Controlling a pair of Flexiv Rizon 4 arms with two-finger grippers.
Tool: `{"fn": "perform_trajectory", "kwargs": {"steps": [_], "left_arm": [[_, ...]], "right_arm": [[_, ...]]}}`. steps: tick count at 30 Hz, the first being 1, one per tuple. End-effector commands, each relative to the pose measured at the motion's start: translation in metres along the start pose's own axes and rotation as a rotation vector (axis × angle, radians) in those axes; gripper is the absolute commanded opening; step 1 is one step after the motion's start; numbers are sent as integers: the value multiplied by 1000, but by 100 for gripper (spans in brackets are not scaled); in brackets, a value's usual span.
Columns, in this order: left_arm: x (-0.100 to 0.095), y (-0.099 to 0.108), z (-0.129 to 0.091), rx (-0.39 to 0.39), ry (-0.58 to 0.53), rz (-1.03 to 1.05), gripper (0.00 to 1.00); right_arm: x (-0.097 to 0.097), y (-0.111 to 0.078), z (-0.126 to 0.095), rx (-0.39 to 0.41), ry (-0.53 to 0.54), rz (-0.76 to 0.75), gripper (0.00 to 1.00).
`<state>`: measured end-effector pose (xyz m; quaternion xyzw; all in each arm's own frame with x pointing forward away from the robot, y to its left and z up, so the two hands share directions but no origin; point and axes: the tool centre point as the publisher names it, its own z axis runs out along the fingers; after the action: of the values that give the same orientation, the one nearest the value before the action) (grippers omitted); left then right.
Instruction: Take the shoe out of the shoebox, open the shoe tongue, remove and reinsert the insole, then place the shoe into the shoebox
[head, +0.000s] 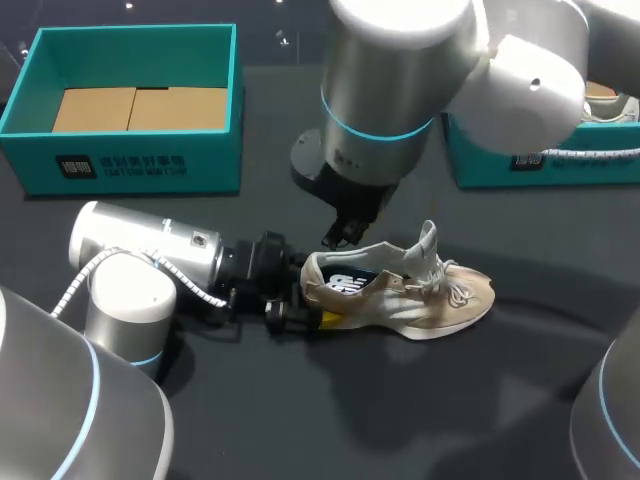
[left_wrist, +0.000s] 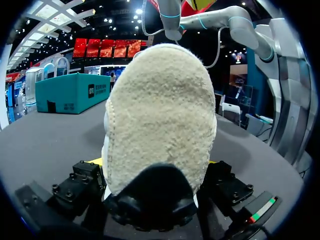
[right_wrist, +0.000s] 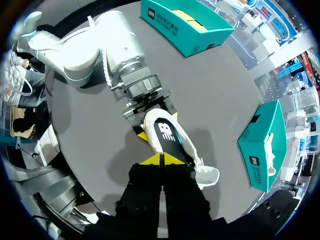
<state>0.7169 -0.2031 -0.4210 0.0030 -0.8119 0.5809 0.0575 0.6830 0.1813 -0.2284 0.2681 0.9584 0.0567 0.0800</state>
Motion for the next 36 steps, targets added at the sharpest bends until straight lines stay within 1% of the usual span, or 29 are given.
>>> {"fn": "perform_trajectory", "kwargs": {"steps": [1, 12, 15, 19, 22, 23, 34, 36], "left_arm": [[2, 4, -1, -2, -1, 0, 0], [2, 4, -1, -2, -1, 0, 0], [2, 4, -1, -2, -1, 0, 0], [2, 4, -1, -2, -1, 0, 0], [2, 4, -1, -2, -1, 0, 0], [2, 4, -1, -2, -1, 0, 0], [2, 4, -1, -2, -1, 0, 0], [2, 4, -1, -2, -1, 0, 0]], "right_arm": [[6, -4, 32, -93, 214, -329, 0], [6, -4, 32, -93, 214, -329, 0], [2, 2, 50, -70, 213, -346, 0], [-2, 5, 66, -87, 211, -361, 0], [-1, 6, 77, -77, 184, -374, 0], [-1, 4, 77, -86, 101, -340, 0], [-1, 4, 77, -86, 101, -340, 0], [-3, 7, 88, -86, 98, -360, 0]]}}
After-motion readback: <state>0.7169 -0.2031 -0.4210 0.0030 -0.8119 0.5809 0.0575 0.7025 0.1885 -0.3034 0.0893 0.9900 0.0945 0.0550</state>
